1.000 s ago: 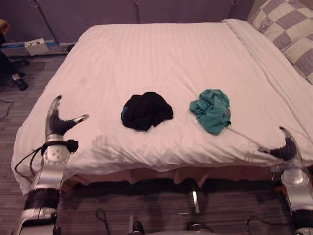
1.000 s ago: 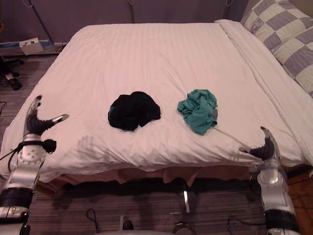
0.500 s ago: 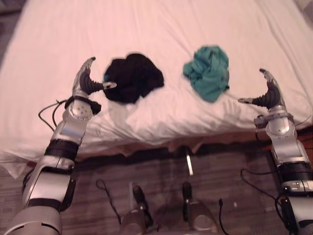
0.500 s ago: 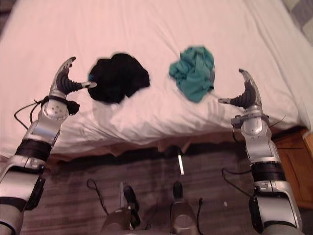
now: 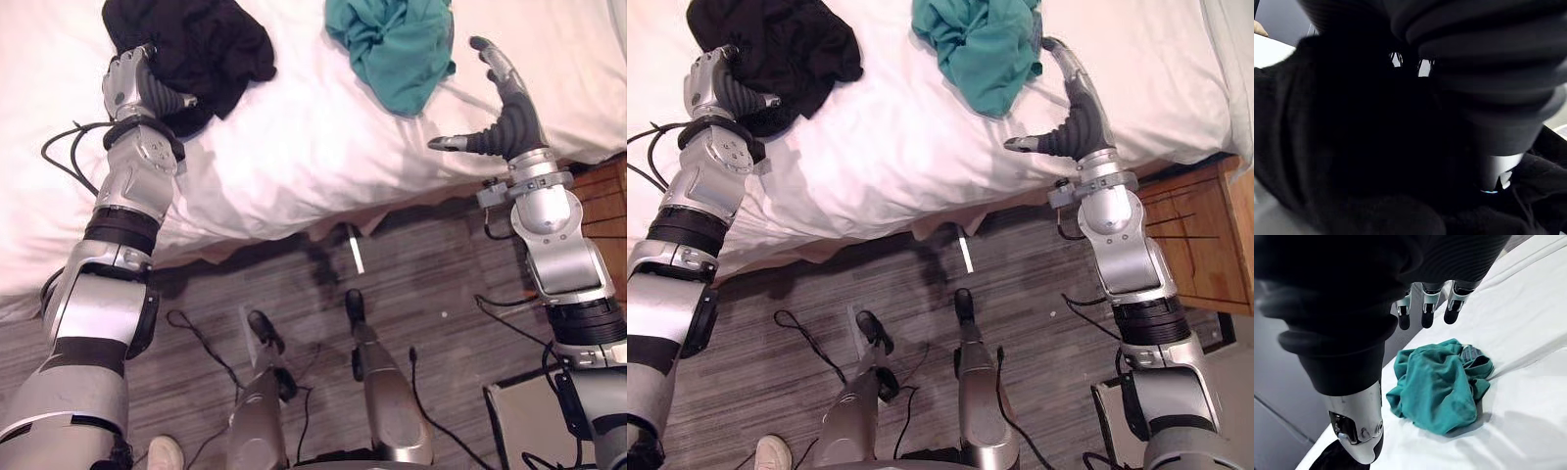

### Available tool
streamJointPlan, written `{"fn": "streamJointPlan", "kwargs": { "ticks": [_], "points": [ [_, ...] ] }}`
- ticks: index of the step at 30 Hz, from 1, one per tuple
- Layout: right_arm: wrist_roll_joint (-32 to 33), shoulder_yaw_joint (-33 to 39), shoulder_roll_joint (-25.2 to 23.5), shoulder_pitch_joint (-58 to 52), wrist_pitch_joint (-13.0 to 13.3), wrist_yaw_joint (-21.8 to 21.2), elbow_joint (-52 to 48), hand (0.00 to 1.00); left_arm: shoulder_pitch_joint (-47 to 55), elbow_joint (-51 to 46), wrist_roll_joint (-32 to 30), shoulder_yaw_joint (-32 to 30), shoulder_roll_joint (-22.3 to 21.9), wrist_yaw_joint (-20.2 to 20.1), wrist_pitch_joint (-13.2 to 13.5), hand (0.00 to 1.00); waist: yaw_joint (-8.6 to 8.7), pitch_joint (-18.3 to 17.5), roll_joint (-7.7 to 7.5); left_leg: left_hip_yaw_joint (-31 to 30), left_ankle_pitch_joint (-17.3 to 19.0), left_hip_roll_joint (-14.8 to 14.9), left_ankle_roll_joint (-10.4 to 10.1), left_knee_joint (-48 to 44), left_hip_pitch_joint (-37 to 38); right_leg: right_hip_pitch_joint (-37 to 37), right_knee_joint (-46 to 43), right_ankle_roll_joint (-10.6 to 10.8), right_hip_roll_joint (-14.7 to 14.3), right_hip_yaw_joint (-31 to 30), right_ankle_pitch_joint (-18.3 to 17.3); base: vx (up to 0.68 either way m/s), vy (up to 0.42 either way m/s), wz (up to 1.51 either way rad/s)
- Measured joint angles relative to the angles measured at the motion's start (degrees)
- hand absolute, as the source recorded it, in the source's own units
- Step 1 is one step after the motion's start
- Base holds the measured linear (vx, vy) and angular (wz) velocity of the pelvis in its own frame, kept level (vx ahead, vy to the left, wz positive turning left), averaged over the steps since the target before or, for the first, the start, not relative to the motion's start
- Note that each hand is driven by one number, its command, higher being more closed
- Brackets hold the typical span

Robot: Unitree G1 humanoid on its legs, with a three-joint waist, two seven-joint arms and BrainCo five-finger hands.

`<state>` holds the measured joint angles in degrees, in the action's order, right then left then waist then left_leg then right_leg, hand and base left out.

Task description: Tidy the bed and pick cloth on bed and put in laundry

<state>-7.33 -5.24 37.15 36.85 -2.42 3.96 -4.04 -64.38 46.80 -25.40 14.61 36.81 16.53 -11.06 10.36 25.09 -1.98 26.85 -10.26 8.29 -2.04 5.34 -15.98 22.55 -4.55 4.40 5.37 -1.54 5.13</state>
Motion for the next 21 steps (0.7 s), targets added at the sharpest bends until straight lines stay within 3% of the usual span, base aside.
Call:
{"fn": "streamJointPlan", "kwargs": {
  "ticks": [3,7,10,12,16,20,21],
  "points": [
    [-0.3,-1.2,-1.5,0.6,-0.7,-0.4,-1.3,0.0,0.5,-1.2,3.4,-0.1,-0.2,-0.2,0.6,1.0,-0.16,0.0,0.0,-0.1,0.0,0.6,-0.1,0.0,-0.3,0.2,0.0,0.0,-0.1,0.5,0.0,0.07,-0.018,0.01],
    [-5.1,-6.2,-4.2,6.1,-2.0,0.0,3.8,0.0,5.1,-4.7,12.8,-1.8,-3.3,-0.1,6.2,1.0,-1.33,0.2,0.4,-1.5,-0.6,0.6,-0.8,0.0,-0.3,-0.5,-0.1,0.0,0.3,2.8,0.0,0.06,-0.012,0.17],
    [-8.2,-6.4,-4.7,11.8,-3.5,3.8,17.1,0.0,11.5,-10.2,18.3,-2.0,-8.2,-0.9,11.5,1.0,-3.7,0.8,1.45,-4.1,-0.9,0.4,-1.3,-0.1,-1.1,-1.2,-0.8,0.2,0.8,5.9,-0.7,0.04,-0.011,0.46],
    [-9.0,-6.1,-3.3,15.8,-5.2,7.6,27.2,0.0,17.8,-15.4,23.6,-3.5,-12.3,-3.1,17.4,1.0,-5.55,1.5,2.86,-7.2,-1.7,-0.3,-1.9,-0.2,-1.8,-1.1,-3.6,0.4,1.8,8.9,-2.8,0.03,0.0,0.7],
    [-9.1,-5.3,2.1,19.0,-6.4,11.1,36.5,0.0,31.4,-23.5,31.0,-3.6,-14.7,-8.1,23.8,1.0,-8.26,1.7,6.52,-11.9,-2.0,-1.4,-1.6,-0.1,-2.6,-0.9,-8.4,0.7,3.3,12.6,-6.4,0.05,-0.008,0.64],
    [-12.5,-3.4,10.7,23.8,-11.1,15.3,46.8,0.0,50.1,-26.5,35.9,-3.5,-16.4,-11.5,23.9,1.0,-11.21,2.0,11.4,-15.9,-2.6,-2.7,-0.9,-0.1,-4.7,-0.6,-9.5,1.1,4.7,15.8,-7.6,0.07,-0.002,0.5],
    [-13.3,-3.1,11.5,24.5,-11.7,16.3,47.9,0.0,53.5,-26.5,36.1,-3.4,-16.6,-11.5,23.4,1.0,-11.72,2.0,11.7,-16.1,-2.6,-2.9,-0.9,-0.1,-5.0,-0.4,-9.5,1.2,4.9,15.8,-7.6,0.07,0.007,0.3]
  ]
}}
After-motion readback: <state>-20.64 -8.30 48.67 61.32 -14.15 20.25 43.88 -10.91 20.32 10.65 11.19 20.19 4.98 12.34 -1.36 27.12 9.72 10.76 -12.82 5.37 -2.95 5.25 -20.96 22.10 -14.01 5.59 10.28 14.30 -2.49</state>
